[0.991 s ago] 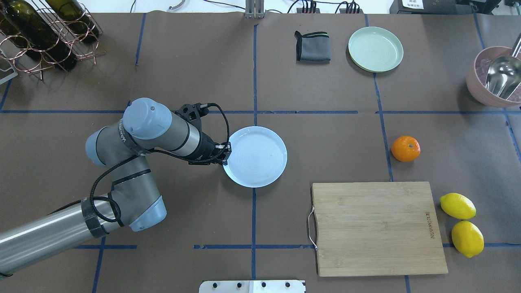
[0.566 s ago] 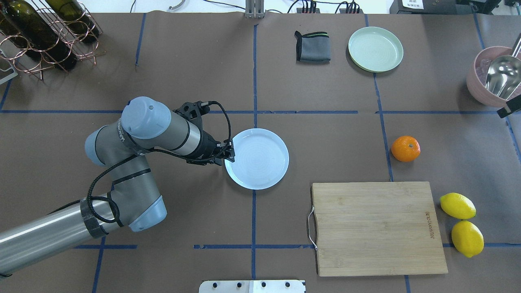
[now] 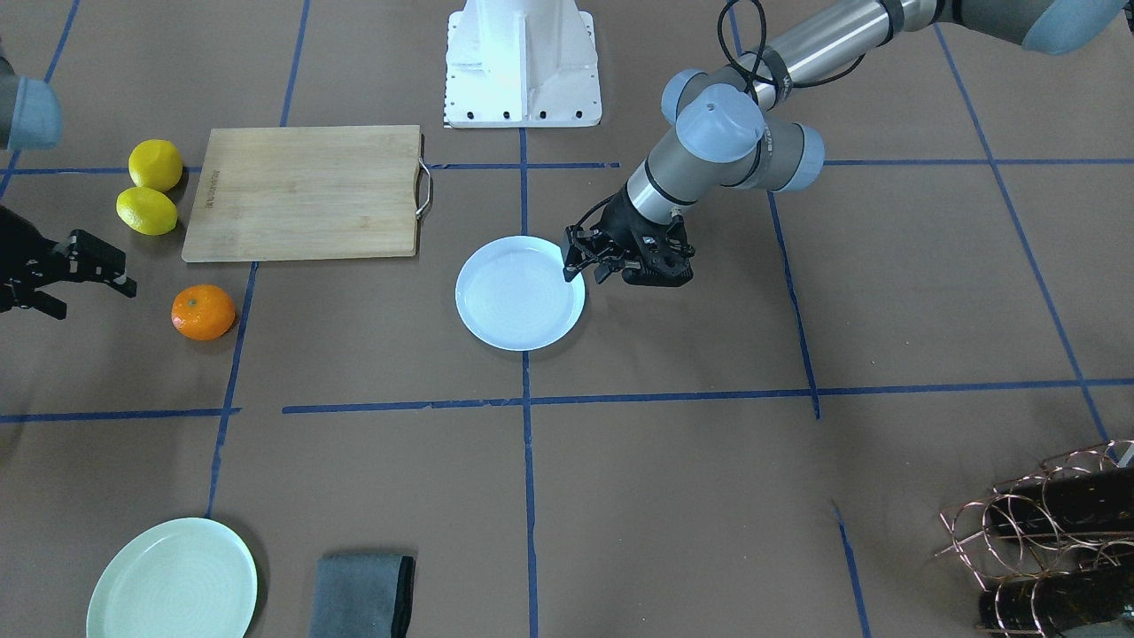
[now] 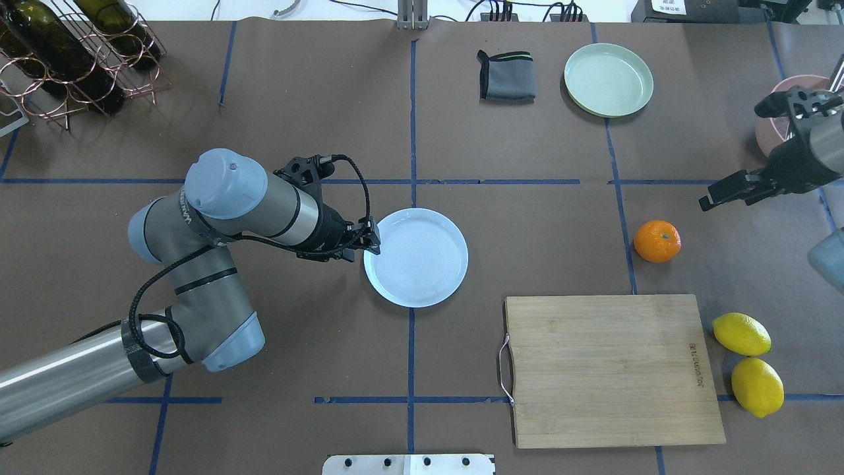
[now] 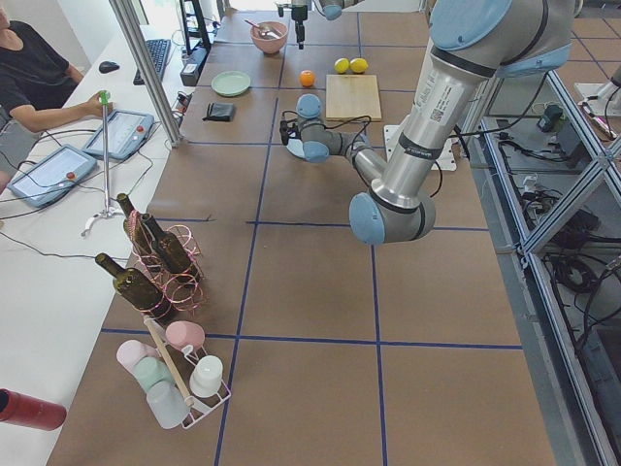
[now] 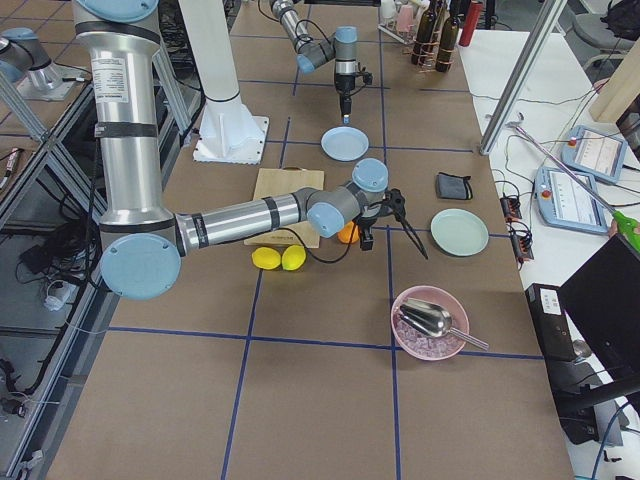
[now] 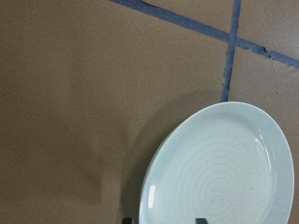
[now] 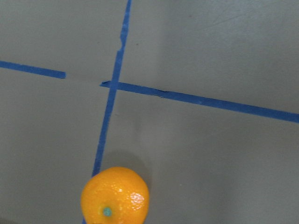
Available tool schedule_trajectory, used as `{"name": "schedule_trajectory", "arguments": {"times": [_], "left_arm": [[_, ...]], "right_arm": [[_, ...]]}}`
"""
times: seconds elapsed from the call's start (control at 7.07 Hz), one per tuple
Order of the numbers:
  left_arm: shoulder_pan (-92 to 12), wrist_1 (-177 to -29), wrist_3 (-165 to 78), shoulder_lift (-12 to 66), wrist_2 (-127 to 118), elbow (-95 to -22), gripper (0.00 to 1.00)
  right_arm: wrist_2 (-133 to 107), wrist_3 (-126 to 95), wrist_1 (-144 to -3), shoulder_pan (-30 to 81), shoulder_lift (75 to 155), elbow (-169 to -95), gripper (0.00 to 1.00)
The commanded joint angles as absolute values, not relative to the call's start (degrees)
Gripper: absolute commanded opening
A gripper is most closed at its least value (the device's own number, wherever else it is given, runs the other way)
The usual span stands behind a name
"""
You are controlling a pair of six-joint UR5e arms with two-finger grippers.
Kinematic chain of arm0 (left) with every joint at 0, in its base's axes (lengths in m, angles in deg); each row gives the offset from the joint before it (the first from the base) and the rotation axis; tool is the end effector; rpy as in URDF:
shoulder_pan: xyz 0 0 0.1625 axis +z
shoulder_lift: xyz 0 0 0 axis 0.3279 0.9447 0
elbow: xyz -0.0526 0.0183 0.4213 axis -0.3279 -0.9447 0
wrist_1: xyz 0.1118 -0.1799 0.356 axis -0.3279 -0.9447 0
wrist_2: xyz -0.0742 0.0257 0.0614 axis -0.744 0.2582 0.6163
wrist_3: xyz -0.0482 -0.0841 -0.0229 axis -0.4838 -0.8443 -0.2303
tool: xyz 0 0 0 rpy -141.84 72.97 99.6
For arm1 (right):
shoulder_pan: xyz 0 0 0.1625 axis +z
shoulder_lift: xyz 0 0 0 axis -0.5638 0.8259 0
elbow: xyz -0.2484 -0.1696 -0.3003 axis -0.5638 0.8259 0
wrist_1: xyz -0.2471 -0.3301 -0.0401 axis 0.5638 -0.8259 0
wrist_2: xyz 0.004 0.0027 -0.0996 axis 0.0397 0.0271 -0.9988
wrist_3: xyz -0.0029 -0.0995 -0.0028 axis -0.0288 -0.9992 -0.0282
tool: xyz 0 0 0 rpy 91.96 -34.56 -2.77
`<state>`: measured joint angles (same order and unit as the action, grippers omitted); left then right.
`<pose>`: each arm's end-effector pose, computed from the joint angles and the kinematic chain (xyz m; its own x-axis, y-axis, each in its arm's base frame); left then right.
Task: Pick orange to plate
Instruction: 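Reach the right gripper down to the orange while the left gripper holds the plate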
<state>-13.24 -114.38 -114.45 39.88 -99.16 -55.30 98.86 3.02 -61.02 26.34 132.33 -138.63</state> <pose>0.5329 -0.4438 0.2673 0.3307 -0.1332 -0.9343 0.1129 0.9885 -0.1010 -0.2022 -0.4885 0.4985 0.5535 -0.1948 0.8097 0.0805 0.9802 0.1808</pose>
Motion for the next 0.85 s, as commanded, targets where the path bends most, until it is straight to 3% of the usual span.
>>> {"name": "schedule_trajectory", "arguments": {"times": [0.0,0.42,0.71], "left_arm": [[-13.38,-114.38,-114.45,39.61,-99.18,-55.37,0.55],[-13.38,-114.38,-114.45,38.57,-99.18,-56.24,0.55],[-13.38,-114.38,-114.45,38.56,-99.18,-56.34,0.56]], "right_arm": [[94.9,8.4,-59.29,22.21,132.32,-139.98,1.0],[89.24,12.47,-59.38,16.66,129.95,-139.55,0.95],[85.84,12.47,-59.73,15.25,129.5,-138.24,1.0]]}}
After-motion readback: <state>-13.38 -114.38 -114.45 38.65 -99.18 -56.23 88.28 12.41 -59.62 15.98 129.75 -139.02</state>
